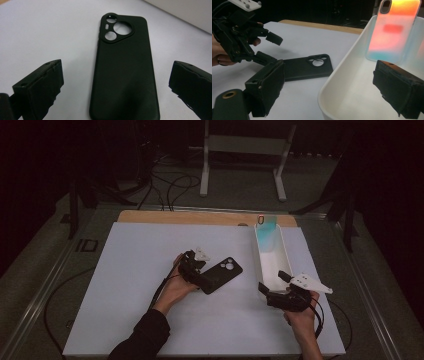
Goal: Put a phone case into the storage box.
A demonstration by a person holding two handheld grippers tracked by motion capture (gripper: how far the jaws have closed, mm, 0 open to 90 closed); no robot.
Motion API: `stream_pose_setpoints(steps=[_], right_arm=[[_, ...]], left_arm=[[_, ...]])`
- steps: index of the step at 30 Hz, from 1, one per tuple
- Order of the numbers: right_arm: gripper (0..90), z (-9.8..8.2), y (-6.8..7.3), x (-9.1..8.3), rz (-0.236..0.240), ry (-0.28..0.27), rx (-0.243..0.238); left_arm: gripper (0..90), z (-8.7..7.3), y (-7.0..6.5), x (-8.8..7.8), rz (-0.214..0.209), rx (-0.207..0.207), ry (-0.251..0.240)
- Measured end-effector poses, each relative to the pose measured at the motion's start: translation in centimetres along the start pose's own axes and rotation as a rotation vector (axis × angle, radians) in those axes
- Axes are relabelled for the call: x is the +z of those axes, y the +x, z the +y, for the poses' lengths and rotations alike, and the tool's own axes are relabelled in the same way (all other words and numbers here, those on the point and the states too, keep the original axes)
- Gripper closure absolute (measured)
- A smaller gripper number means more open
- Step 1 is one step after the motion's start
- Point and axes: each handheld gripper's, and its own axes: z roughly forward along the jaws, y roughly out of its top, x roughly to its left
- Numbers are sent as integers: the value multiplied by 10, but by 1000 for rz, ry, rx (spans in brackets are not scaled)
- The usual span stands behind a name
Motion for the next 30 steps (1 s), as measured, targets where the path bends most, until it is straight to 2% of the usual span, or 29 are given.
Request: stream_pose_setpoints(steps=[14, 16, 30], right_arm=[[103, -2, -2, 0, -3, 3, 5], [104, -2, -2, 0, -4, 2, 4], [103, -2, -2, 0, 0, 1, 5]], left_arm=[[0, -4, -6, 15, -12, -19, 13], [0, -6, -7, 18, -11, -6, 26], [0, -16, -10, 32, -15, -2, 77]])
